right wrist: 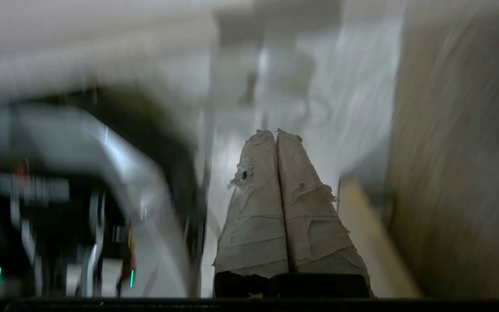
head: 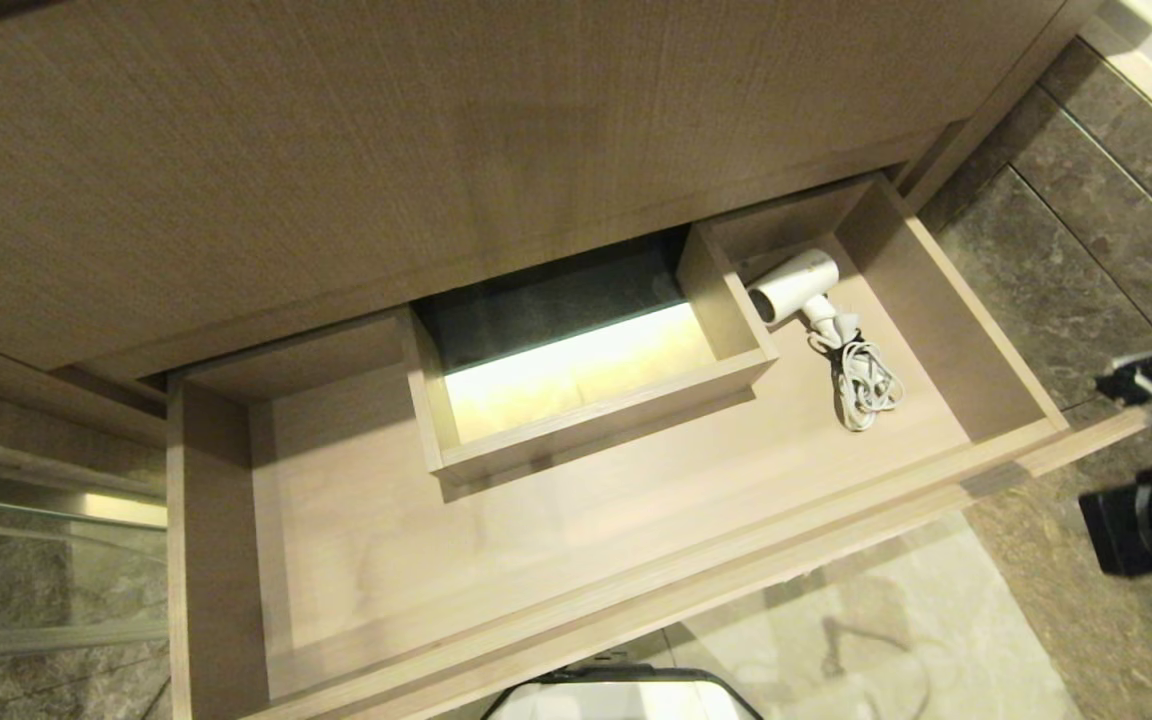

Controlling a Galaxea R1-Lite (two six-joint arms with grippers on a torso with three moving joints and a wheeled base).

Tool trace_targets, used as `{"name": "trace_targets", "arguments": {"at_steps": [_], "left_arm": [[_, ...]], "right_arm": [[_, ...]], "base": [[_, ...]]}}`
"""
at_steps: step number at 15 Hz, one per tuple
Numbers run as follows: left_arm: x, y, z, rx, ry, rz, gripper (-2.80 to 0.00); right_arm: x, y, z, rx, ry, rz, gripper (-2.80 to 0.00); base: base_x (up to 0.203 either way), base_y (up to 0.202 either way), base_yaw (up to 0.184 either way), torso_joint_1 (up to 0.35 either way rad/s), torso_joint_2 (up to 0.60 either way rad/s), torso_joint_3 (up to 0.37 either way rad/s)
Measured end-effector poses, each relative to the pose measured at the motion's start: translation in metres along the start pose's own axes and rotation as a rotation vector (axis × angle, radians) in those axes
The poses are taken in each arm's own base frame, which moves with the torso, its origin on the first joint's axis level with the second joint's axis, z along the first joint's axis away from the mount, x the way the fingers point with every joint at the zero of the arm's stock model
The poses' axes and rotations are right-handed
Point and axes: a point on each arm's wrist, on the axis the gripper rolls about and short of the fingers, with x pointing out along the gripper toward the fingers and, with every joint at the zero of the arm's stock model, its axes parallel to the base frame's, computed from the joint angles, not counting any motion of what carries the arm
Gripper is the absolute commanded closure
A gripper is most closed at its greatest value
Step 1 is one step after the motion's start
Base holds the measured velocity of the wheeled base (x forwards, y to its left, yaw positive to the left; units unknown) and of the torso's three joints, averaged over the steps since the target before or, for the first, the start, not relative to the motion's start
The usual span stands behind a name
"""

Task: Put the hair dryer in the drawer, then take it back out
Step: Take the hairdryer out

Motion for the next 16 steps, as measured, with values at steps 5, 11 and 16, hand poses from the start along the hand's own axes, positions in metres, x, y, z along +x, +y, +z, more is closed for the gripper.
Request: {"name": "trace_targets", "arguments": {"at_steps": [5,11,16], "left_arm": [[0.000,0.000,0.000,0.000,0.000,0.000,0.00],[0.000,0.000,0.000,0.000,0.000,0.001,0.00],[0.000,0.000,0.000,0.000,0.000,0.000,0.00]], "right_arm": [[0.005,0.009,-0.060,-0.002,0.137,0.018,0.00],[0.049,0.005,-0.036,-0.021,0.032,0.000,0.00],[0.087,-0.004,0.007,-0.032,-0.124,-0.038,0.00]], "base": [[0.000,0.000,0.000,0.000,0.00,0.000],[0.000,0.000,0.000,0.000,0.00,0.000],[0.000,0.000,0.000,0.000,0.00,0.000]]}}
